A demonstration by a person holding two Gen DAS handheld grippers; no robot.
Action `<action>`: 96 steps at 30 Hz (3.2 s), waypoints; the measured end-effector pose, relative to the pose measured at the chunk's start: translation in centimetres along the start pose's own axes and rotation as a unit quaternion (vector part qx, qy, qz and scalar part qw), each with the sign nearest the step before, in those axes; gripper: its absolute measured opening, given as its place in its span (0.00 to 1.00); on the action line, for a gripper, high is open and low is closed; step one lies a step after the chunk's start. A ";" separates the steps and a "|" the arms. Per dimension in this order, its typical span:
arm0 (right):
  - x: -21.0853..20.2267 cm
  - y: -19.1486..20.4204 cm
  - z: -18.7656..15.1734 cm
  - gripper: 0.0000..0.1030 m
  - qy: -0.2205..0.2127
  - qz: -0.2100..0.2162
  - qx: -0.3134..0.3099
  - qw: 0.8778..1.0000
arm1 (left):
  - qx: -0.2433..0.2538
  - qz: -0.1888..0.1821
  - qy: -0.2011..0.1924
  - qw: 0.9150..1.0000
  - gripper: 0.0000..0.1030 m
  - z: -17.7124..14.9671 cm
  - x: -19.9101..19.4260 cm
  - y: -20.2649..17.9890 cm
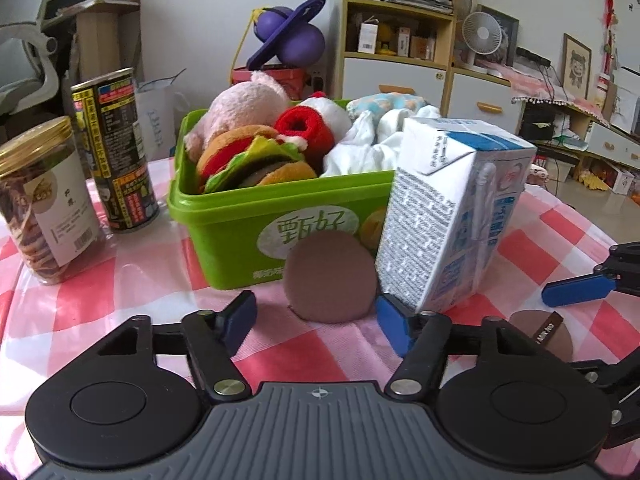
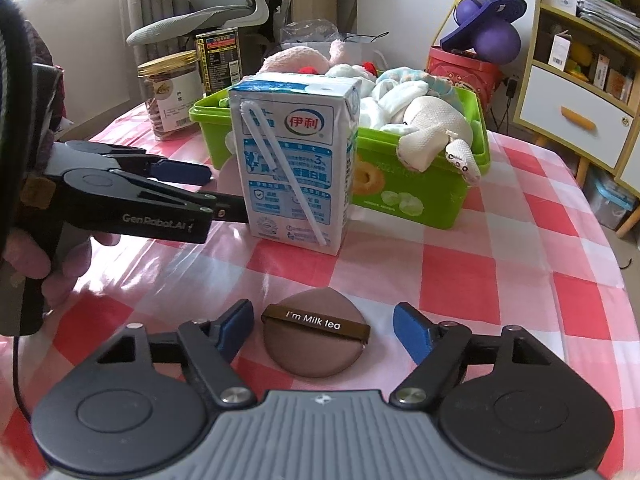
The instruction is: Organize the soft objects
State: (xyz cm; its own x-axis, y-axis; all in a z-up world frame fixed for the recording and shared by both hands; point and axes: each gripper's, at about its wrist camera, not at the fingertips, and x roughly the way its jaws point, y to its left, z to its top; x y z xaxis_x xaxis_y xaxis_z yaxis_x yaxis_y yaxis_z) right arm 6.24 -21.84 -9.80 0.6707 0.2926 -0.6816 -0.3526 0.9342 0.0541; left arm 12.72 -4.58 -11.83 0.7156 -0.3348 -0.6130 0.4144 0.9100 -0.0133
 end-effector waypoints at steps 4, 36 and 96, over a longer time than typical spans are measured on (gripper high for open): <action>-0.2 0.2 0.0 0.34 -0.002 0.004 -0.005 1.000 | 0.001 0.001 -0.003 1.000 0.54 0.1 0.0 -0.1; -4.2 -4.4 2.6 0.23 -0.062 -0.008 0.132 0.989 | -0.047 -0.011 -0.032 0.998 0.41 2.3 -5.9 1.8; -14.2 3.0 6.8 0.67 -0.061 -0.054 0.223 0.972 | -0.113 0.135 0.061 0.983 0.95 2.7 -19.0 -0.4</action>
State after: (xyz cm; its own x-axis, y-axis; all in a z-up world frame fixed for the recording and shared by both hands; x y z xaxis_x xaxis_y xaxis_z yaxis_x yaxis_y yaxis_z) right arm 0.13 -21.83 5.04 0.7694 0.1856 -0.6112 0.0225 0.9484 0.3163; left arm 0.52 0.78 1.96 0.7037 -0.0551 -0.7084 0.0742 0.9972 -0.0039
